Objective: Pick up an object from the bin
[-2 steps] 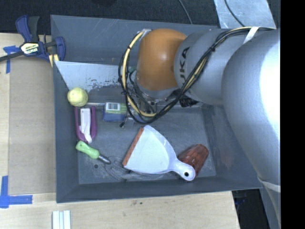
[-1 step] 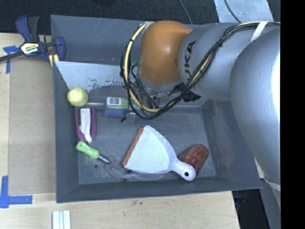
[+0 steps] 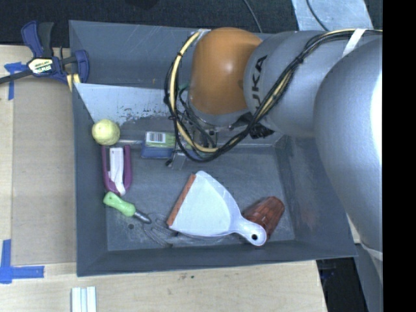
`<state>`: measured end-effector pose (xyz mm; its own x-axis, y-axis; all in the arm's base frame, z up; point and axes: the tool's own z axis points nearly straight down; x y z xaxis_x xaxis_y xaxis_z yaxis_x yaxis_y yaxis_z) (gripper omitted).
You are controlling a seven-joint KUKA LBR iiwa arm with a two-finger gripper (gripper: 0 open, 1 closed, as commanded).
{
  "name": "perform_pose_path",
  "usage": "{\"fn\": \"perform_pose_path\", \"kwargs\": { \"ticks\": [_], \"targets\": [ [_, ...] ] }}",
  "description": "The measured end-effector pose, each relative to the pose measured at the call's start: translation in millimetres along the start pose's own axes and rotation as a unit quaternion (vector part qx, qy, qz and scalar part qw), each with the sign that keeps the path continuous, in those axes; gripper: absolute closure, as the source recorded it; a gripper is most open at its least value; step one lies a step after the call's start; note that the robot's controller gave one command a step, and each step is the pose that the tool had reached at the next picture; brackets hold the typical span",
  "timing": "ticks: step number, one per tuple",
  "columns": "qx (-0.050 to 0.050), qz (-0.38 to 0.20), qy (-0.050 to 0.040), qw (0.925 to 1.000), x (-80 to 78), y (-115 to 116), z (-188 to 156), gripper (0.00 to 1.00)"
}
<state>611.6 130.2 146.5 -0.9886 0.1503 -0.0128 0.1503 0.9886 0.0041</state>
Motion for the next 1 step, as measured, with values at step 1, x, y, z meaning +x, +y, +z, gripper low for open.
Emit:
{"fn": "perform_pose_path", "kwargs": {
  "ticks": [1],
  "targets": [
    [0.000, 0.001, -0.0006, 1.0000, -0.1, -0.3, -6.7, 1.00]
  ]
}}
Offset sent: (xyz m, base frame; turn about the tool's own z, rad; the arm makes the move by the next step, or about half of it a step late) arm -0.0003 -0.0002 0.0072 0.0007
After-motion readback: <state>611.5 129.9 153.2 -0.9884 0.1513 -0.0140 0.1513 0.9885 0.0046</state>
